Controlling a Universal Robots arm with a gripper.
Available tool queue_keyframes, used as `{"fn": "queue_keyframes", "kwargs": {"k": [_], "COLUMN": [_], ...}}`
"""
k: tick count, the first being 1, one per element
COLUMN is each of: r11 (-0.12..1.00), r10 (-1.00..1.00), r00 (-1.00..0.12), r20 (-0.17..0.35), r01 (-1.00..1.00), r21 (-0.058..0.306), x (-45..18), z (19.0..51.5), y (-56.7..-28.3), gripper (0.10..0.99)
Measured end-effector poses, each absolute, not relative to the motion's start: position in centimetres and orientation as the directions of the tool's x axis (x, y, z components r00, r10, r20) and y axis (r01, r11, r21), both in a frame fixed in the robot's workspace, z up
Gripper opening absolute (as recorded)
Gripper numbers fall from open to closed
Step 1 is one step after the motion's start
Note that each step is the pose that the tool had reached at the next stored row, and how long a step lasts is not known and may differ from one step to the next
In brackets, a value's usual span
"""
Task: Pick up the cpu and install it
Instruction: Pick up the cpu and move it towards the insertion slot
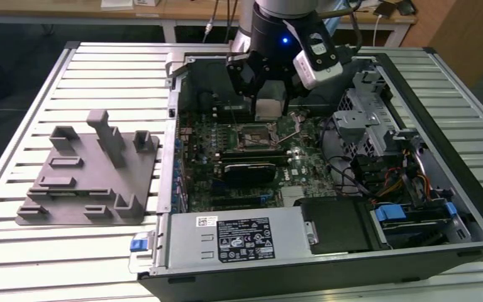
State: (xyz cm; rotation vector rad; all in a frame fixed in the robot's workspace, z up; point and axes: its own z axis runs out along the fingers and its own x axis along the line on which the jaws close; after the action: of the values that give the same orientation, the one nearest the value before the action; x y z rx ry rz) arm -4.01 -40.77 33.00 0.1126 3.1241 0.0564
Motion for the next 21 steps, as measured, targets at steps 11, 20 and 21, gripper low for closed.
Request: {"fn": "queue_keyframes", "kwargs": {"k": [11, 20, 21], "r11": [0.997, 0.997, 0.997], "r10": [0.072, 0.072, 0.072], "r00": [-0.997, -0.997, -0.997], "r20": [-0.014, -0.014, -0.014], "r01": [0.072, 0.071, 0.071], "r21": [0.037, 0.037, 0.037], "x": [-4.0, -4.0, -4.0], "z": [31.5, 30.6, 30.5], "y": [-40.1, -39.7, -39.6], "gripper": [0.541, 0.541, 0.541]}}
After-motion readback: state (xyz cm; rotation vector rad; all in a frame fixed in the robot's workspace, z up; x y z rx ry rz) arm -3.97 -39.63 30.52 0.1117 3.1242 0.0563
